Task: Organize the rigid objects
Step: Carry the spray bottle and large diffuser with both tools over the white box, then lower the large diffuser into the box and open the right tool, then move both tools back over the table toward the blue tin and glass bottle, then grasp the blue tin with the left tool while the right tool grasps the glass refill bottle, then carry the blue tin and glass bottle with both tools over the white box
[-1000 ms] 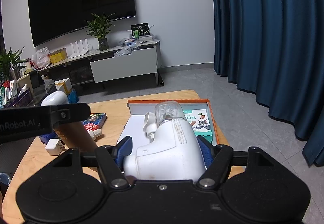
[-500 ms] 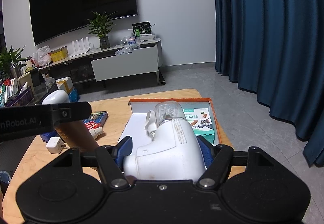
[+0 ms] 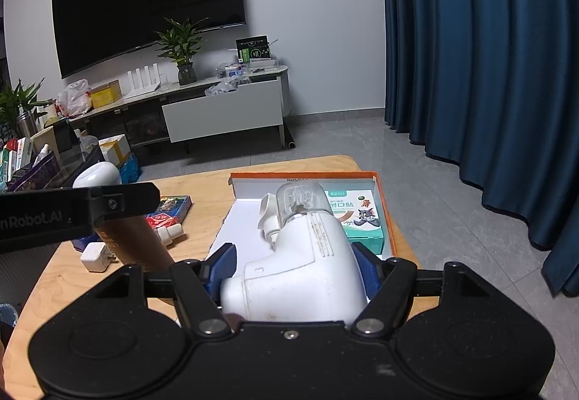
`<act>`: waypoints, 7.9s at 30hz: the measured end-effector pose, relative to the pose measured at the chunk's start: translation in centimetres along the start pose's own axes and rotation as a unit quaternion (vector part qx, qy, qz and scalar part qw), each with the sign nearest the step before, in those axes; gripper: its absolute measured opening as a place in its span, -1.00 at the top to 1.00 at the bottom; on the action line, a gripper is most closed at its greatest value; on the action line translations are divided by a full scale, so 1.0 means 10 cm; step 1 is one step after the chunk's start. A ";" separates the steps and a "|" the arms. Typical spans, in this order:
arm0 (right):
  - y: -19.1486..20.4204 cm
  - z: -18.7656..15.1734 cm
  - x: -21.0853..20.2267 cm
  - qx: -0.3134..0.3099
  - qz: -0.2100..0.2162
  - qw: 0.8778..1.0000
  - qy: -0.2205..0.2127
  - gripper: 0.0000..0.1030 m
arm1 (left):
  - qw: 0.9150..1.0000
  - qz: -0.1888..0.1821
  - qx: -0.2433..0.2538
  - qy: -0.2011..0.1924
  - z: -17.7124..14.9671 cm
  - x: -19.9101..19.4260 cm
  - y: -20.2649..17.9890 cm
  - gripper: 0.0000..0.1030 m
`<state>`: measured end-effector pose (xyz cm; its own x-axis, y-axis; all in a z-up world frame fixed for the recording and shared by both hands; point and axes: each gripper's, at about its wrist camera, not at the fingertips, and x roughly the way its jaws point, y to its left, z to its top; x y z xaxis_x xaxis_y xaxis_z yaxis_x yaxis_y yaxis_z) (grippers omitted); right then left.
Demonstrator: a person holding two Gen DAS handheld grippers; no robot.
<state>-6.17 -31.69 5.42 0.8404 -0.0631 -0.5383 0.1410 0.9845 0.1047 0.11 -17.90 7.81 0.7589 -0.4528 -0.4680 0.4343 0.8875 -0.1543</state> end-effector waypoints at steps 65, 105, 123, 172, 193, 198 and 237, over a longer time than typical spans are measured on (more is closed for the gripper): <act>0.11 0.11 0.27 -0.010 0.006 0.999 -0.035 -0.74 | 0.998 0.045 -0.002 0.040 0.13 0.22 0.29 -0.57; 1.52 0.04 0.94 -0.079 0.122 0.988 0.053 -0.75 | 0.977 0.192 -0.089 0.034 -0.28 -0.31 1.94 -0.76; 1.45 0.12 1.12 -0.093 0.101 0.988 0.065 -0.75 | 0.979 0.179 -0.015 0.101 -0.21 0.69 2.35 -0.76; 1.77 0.17 1.64 -0.086 0.052 0.990 0.094 -0.45 | 0.985 0.164 -0.047 0.026 -0.14 0.04 2.15 -0.21; 0.16 -0.02 0.04 -0.028 -0.048 0.998 -0.007 -0.45 | 0.999 0.022 -0.022 0.014 -0.14 -0.09 0.59 -0.21; -0.09 -0.10 -0.14 -0.004 -0.063 0.998 -0.016 -0.45 | 1.000 0.004 -0.015 0.025 -0.17 -0.03 0.37 -0.21; -0.13 -0.20 -0.27 -0.007 -0.049 0.998 -0.023 -0.45 | 0.998 0.014 0.011 0.058 -0.47 -0.08 -0.07 -0.22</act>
<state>-9.67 -32.43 5.12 0.8464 -0.1671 -0.5056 0.2167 0.9754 0.0404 -3.04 -17.78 4.22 0.7105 -0.4133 -0.5695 0.4252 0.8970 -0.1206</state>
